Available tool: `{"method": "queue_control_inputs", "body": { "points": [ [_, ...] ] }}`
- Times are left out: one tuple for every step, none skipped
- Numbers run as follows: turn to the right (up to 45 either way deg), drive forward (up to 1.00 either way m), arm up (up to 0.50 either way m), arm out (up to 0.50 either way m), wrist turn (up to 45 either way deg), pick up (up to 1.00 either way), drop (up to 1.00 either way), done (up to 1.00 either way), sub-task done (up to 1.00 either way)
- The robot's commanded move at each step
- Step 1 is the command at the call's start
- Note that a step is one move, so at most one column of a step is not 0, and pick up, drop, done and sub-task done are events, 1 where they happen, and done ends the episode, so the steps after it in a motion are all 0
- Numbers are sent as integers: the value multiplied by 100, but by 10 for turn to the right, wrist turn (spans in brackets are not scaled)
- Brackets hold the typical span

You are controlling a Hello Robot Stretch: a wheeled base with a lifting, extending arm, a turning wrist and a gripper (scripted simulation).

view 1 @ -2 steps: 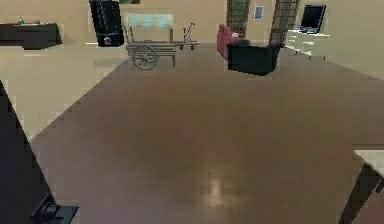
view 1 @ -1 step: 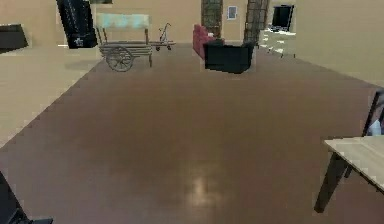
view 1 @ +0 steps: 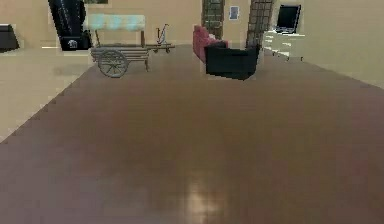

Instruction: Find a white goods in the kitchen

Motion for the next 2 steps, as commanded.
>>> {"method": "queue_control_inputs", "body": {
  "points": [
    [-300, 0, 0, 0, 0, 0, 0, 0, 0],
    [0, 100, 0, 0, 0, 0, 0, 0, 0]
  ]
}}
